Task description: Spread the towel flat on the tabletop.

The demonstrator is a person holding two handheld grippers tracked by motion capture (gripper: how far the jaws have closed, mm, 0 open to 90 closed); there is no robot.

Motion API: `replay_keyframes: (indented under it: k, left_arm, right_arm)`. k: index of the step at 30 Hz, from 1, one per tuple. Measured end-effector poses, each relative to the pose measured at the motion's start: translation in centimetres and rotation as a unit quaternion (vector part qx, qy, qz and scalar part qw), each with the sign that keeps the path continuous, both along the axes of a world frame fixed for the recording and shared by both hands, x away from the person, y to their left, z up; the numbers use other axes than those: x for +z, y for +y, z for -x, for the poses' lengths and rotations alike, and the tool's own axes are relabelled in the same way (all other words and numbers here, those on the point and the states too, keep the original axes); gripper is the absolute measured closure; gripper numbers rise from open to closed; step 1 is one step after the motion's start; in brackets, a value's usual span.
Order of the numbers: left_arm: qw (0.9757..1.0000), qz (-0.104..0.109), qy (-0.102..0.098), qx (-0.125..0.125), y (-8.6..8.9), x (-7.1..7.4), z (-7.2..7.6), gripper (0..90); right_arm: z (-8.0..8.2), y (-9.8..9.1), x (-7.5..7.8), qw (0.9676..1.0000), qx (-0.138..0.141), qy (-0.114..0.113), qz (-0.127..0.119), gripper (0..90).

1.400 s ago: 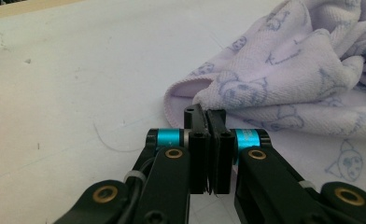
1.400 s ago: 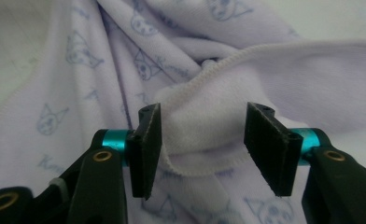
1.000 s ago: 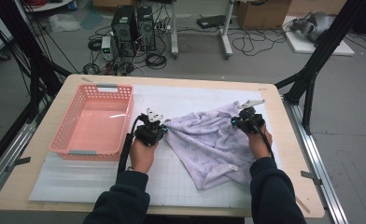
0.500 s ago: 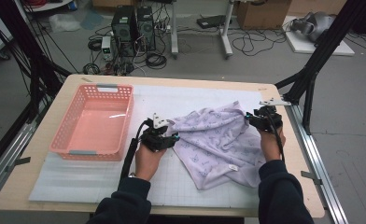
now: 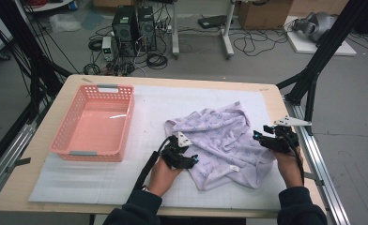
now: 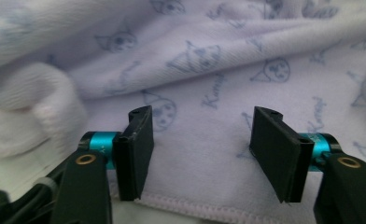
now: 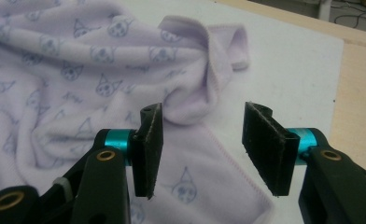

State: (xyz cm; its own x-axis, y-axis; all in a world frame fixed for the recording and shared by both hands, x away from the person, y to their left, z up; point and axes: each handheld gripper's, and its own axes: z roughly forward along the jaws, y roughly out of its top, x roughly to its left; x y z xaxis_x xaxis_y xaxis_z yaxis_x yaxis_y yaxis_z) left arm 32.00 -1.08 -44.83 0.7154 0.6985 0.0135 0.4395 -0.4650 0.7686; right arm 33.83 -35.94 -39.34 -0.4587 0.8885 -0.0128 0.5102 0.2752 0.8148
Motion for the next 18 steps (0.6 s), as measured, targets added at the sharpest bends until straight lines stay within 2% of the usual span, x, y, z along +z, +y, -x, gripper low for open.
replay_keyframes:
  k: [3,4,5,6,8,9,11,12,14,16,18]
  left_arm:
    - [0.9999,-0.003,-0.008,-0.008,-0.6,-0.1,0.2,39.1]
    - [0.9998,-0.005,-0.013,-0.017,-0.8,0.0,0.4,42.9]
    - [0.9992,-0.006,-0.017,-0.036,-0.9,0.0,0.5,50.8]
    - [0.9983,-0.007,-0.02,-0.054,-1.1,0.0,0.7,62.6]
    - [0.997,-0.015,-0.027,-0.071,-1.5,0.0,1.1,81.4]
    - [0.9968,-0.022,-0.029,-0.071,-1.5,0.1,1.1,86.1]
    - [0.9975,-0.012,-0.019,-0.067,-1.3,0.1,0.8,87.6]
    - [0.998,-0.016,-0.018,-0.058,-1.1,0.2,0.7,87.8]
    - [0.9988,-0.026,-0.022,-0.035,-0.3,0.4,0.3,87.9]
    - [0.9994,-0.027,-0.021,-0.007,0.8,0.6,-0.3,87.9]
    - [0.999,-0.024,-0.029,0.025,2.2,1.1,-0.9,87.9]
  right_arm:
    - [0.7,0.0,-0.3,1.0,0.001,-0.001,-0.004,46.7]
    - [0.8,-0.1,-0.4,1.0,0.001,0.0,-0.006,46.6]
    - [1.0,-0.1,-0.6,1.0,-0.001,0.002,-0.007,46.7]
    - [1.0,-0.1,-0.7,1.0,-0.001,0.003,-0.007,46.6]
    - [1.1,-0.1,-0.9,1.0,-0.001,0.006,-0.008,46.6]
    - [1.1,-0.1,-1.1,0.9999,-0.001,0.007,-0.009,46.3]
    - [1.1,0.0,-1.2,0.9999,0.002,0.011,-0.008,46.1]
    - [1.1,0.1,-1.2,0.9999,0.001,0.011,-0.009,46.1]
    - [1.2,0.1,-1.1,0.9999,0.002,0.011,-0.009,46.1]
    - [1.2,0.2,-1.0,0.9999,0.001,0.011,-0.01,46.2]
    - [1.2,0.2,-1.1,0.9999,0.001,0.012,-0.009,46.1]
